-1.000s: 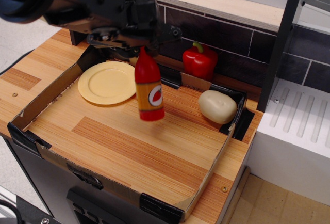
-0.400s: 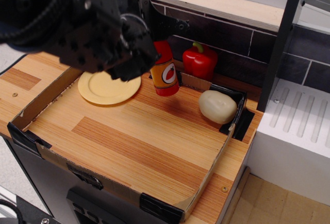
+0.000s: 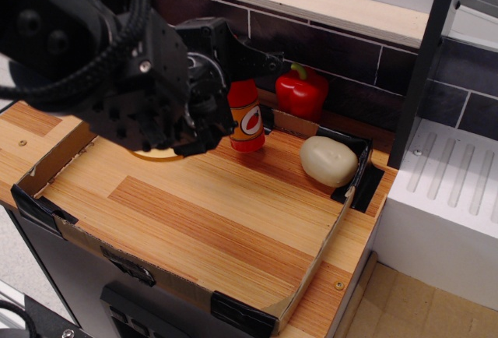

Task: Upright hot sauce bottle

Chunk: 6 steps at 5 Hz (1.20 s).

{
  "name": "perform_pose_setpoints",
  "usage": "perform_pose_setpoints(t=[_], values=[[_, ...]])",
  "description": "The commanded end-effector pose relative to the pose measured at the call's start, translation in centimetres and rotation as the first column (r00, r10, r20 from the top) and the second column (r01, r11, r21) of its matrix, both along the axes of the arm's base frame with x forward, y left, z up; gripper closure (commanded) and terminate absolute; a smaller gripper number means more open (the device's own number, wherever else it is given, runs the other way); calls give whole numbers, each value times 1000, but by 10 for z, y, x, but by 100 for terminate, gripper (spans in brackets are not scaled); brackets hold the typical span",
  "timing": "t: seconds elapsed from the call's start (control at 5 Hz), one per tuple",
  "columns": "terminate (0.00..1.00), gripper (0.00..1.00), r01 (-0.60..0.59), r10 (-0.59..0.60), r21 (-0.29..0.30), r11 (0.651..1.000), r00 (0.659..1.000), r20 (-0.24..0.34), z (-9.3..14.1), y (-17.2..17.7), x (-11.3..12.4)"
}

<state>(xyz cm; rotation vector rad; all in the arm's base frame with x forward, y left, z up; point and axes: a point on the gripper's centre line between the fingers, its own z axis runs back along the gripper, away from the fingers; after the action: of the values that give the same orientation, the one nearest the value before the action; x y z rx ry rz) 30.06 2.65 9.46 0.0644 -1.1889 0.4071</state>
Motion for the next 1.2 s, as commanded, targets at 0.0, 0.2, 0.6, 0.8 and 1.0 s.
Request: perform_pose_setpoints(t=[0.0,0.2,0.6,0.8,1.0], values=[[0,100,-2,2,51,999,1000,13,-16,-5,-7],[0,0,-9,9,57,998,1000,0,-18,-6,-9],[0,0,-45,45,-22,999,999,-2,9,-8,-16],[0,0,-48,47,-69,996,999,-23,27,-10,-18],[0,0,-65,59,-112,992,996,-62,45,-15,-20]])
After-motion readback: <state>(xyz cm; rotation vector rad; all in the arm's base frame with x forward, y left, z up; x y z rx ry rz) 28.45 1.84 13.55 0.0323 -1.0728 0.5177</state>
